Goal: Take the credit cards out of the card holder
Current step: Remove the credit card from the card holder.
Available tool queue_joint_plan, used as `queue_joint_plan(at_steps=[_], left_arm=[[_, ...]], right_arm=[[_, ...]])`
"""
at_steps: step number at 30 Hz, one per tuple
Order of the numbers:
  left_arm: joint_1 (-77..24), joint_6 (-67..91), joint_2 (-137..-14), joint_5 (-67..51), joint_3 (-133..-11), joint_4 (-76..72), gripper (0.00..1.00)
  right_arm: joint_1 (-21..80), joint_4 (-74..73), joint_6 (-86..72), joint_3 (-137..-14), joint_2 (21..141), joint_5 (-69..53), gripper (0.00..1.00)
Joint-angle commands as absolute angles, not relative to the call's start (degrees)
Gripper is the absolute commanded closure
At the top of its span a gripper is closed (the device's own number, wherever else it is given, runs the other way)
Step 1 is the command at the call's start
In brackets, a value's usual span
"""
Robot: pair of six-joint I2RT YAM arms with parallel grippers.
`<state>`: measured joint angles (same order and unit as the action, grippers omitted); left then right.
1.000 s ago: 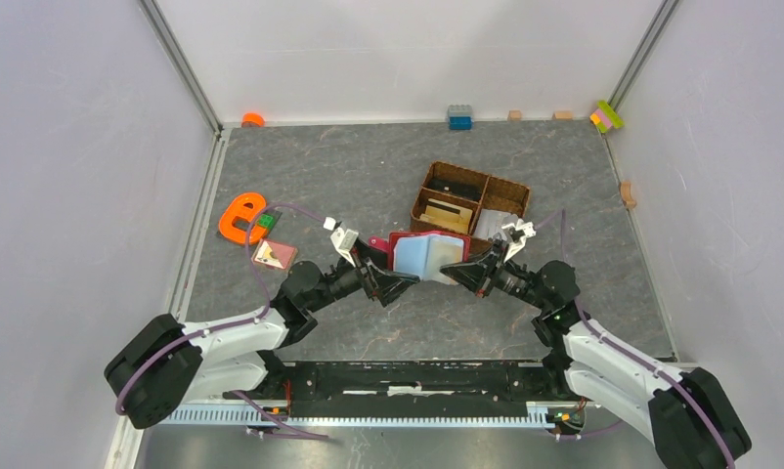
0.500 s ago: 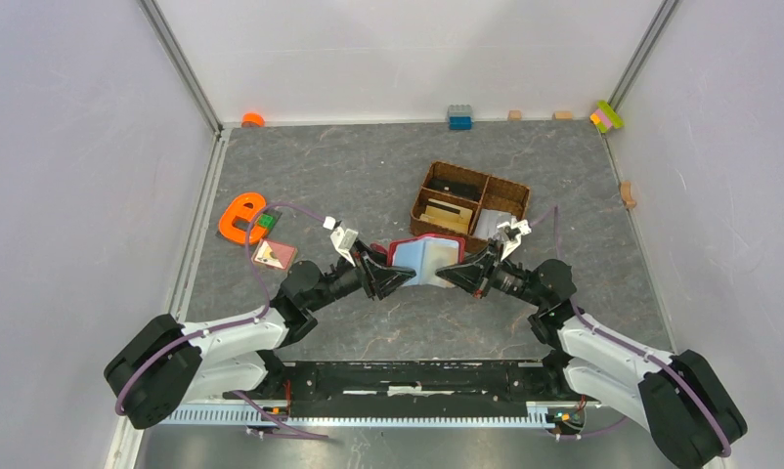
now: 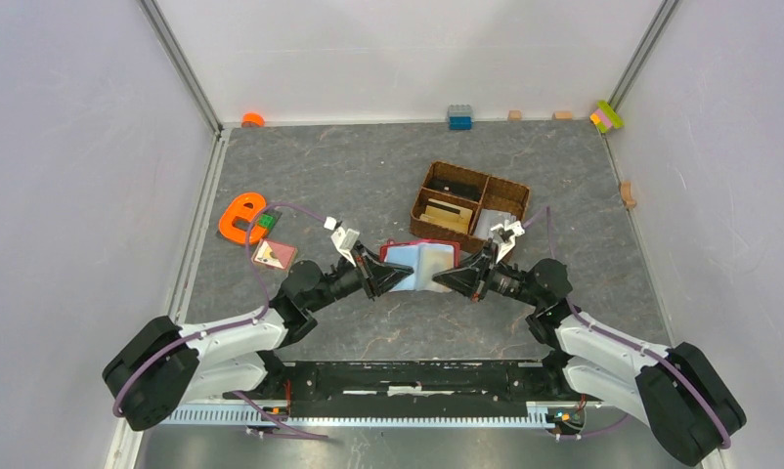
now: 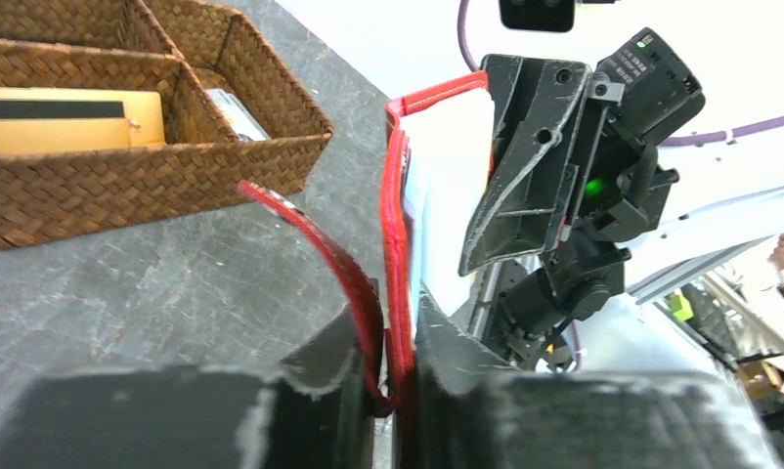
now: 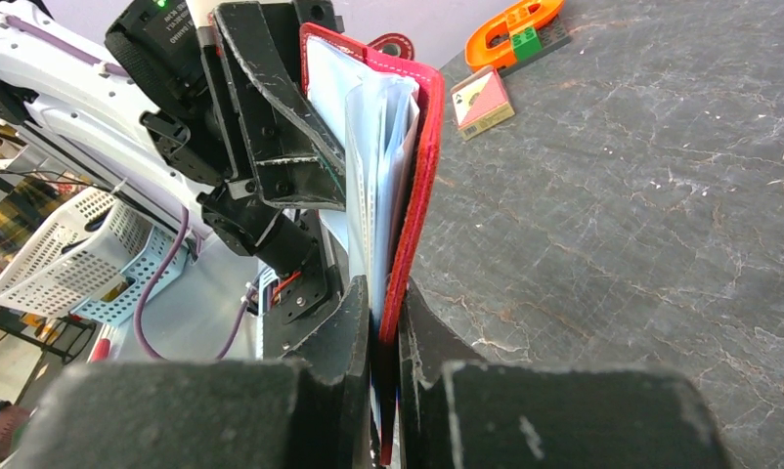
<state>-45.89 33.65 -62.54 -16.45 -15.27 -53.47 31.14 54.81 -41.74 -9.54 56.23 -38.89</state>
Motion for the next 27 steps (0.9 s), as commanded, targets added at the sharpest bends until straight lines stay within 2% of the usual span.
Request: queue_joint_plan(at_steps=[1, 3, 5, 6, 7, 8, 12, 18, 27], left_arm=[[-46.0, 31.5, -60.0, -11.9, -17.2, -51.5, 0.89], [-46.0, 31.5, -59.0, -9.3, -17.2, -49.2, 0.98], [-45.8, 31.8, -58.0, -7.3, -17.4, -46.7, 0.98], [-45.7, 32.0, -57.6, -6.7, -17.4, -46.1, 0.98], [-45.6, 32.4, -57.5, -6.6, -17.3, -46.0, 0.98], [-45.4, 32.6, -57.4, -6.8, -17.2, -46.2, 0.98], [-45.0, 33.4, -57.7, -7.9, -17.1, -47.1, 0.98], [-44.7, 33.9, -57.6, -8.7, -17.0, -47.8, 0.98], [-44.6, 34.1, -57.7, -10.4, -17.0, -48.7, 0.98]], right_arm=[[31.5, 55.1, -39.5, -12.5, 55.6, -40.4, 0.91], [31.5, 52.8, -38.0, -12.6, 54.7, -39.0, 0.82], [31.5, 49.4, -35.2, -12.8, 53.1, -37.2, 0.68], [31.5, 47.6, -34.1, -12.9, 52.3, -36.1, 0.57], [31.5, 45.7, -33.0, -12.8, 51.3, -34.7, 0.51], [31.4, 44.3, -32.1, -12.8, 50.5, -33.4, 0.48], [31.4, 42.6, -30.6, -12.7, 49.0, -31.8, 0.53], [31.5, 43.0, -31.2, -13.9, 52.2, -34.4, 0.72], [31.5, 40.5, -29.6, -14.7, 52.6, -33.0, 0.79]])
